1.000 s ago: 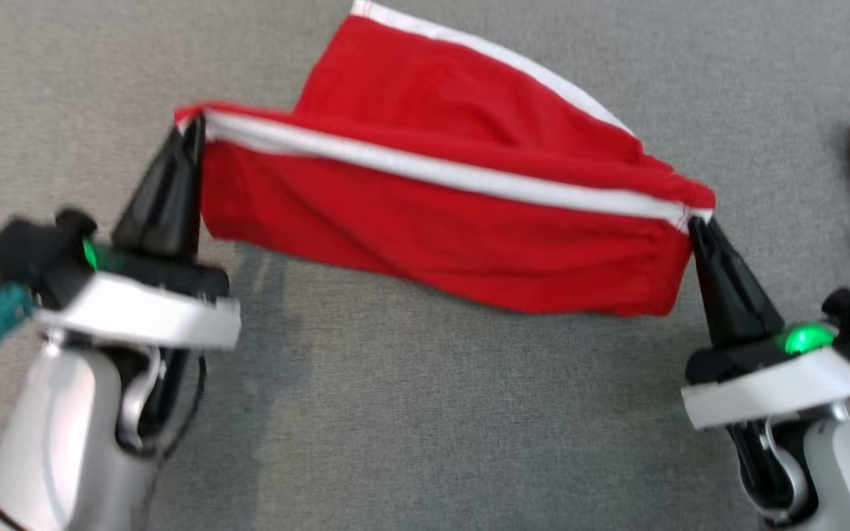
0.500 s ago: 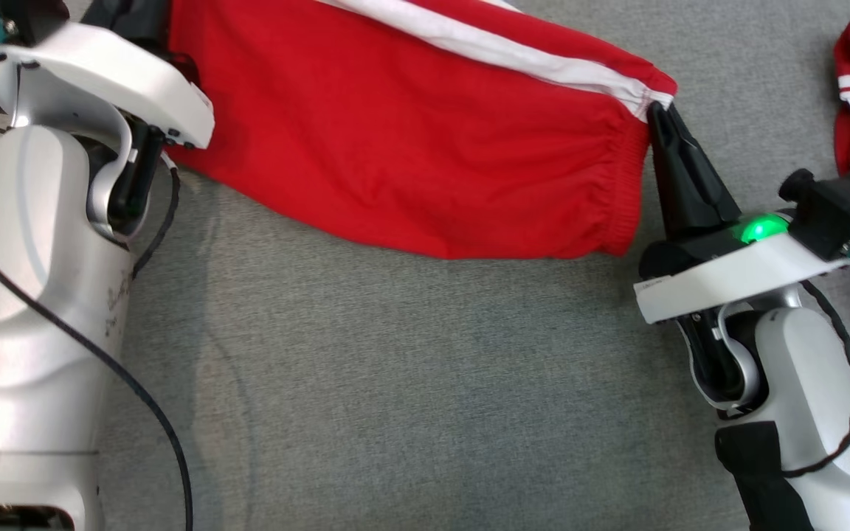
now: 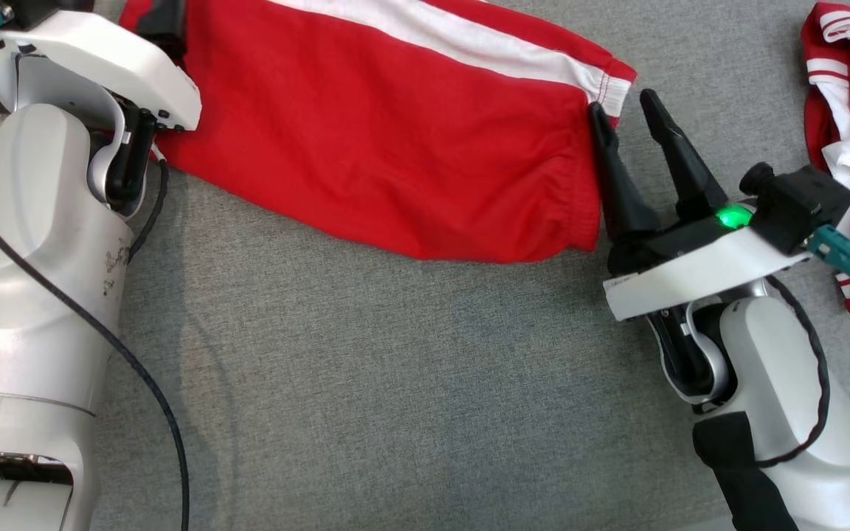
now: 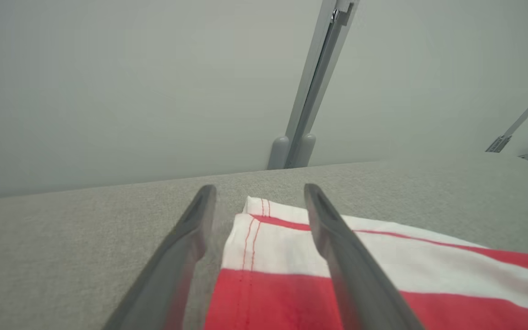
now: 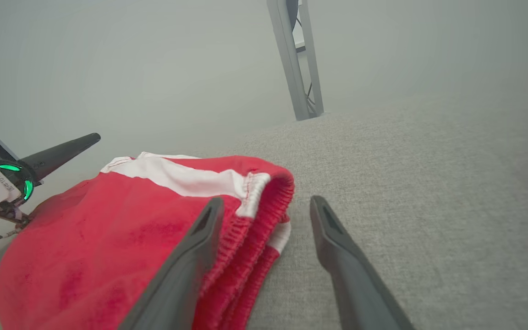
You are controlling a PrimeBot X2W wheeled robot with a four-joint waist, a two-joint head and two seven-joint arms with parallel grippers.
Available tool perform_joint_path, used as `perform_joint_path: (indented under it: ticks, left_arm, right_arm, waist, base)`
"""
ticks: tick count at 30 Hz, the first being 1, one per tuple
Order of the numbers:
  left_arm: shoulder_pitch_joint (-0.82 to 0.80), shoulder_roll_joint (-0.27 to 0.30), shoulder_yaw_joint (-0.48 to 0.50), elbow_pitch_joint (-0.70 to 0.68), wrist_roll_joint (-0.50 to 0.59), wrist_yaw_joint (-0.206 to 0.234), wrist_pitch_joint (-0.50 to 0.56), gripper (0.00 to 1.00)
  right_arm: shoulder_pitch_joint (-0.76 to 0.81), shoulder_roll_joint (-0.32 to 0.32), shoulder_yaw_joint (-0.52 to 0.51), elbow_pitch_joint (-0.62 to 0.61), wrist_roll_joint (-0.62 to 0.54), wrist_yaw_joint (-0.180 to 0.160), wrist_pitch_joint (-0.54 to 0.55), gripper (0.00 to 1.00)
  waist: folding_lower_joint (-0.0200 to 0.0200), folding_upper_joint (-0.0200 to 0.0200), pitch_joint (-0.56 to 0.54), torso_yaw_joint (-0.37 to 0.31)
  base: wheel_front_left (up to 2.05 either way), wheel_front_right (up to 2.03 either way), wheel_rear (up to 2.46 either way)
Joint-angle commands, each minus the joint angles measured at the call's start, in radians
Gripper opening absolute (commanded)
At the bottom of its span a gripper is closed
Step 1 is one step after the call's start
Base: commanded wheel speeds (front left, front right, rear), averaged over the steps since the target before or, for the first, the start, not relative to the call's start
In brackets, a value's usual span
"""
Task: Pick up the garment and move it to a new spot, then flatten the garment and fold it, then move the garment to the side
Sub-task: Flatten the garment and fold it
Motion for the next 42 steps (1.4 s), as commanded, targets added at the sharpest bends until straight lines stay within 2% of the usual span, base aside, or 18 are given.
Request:
perform_joint_path:
  ticks: [1,5,9,10,16,23,31,42]
  left_arm:
    - [0.004,0.012,-0.004,0.005,0.001,-0.005,-0.053,1.00]
    - [0.059,0.019,0.000,-0.043,0.026,0.015,-0.116,1.00]
    - [0.154,0.029,0.031,-0.193,0.063,0.064,-0.126,1.00]
    - [0.154,0.029,0.031,-0.193,0.063,0.064,-0.126,1.00]
    - [0.372,0.033,0.086,-0.480,0.123,0.123,-0.126,1.00]
    - [0.616,0.023,0.098,-0.669,0.167,0.175,-0.127,1.00]
    - [0.792,0.019,0.083,-0.749,0.158,0.202,-0.103,1.00]
    - [0.816,0.036,0.078,-0.778,0.146,0.209,-0.059,1.00]
  right_arm:
    - [0.028,-0.011,0.002,-0.011,-0.018,0.000,-0.020,1.00]
    - [0.078,-0.037,-0.017,-0.058,-0.074,0.000,-0.048,1.00]
    - [0.135,-0.049,-0.068,-0.125,-0.142,0.000,-0.066,1.00]
    - [0.135,-0.049,-0.068,-0.125,-0.142,0.000,-0.066,1.00]
    - [0.202,-0.040,-0.155,-0.205,-0.228,0.000,-0.077,1.00]
    - [0.264,-0.031,-0.222,-0.197,-0.263,0.000,-0.078,1.00]
    - [0.337,-0.020,-0.271,-0.183,-0.268,0.000,-0.079,1.00]
    - [0.345,-0.009,-0.283,-0.171,-0.257,0.000,-0.078,1.00]
  waist:
    - [0.0000,0.0000,-0.010,0.004]
    - [0.0000,0.0000,-0.033,0.019]
    - [0.0000,0.0000,-0.059,0.041]
    - [0.0000,0.0000,-0.059,0.041]
    - [0.0000,0.0000,-0.106,0.073]
    - [0.0000,0.0000,-0.183,0.100]
    - [0.0000,0.0000,-0.244,0.115]
    - [0.0000,0.0000,-0.260,0.113]
  base:
    - [0.00,0.00,0.00]
    - [0.00,0.00,0.00]
    - [0.00,0.00,0.00]
    - [0.00,0.00,0.00]
    - [0.00,0.00,0.00]
    - [0.00,0.00,0.00]
    - [0.00,0.00,0.00]
    - [0.00,0.00,0.00]
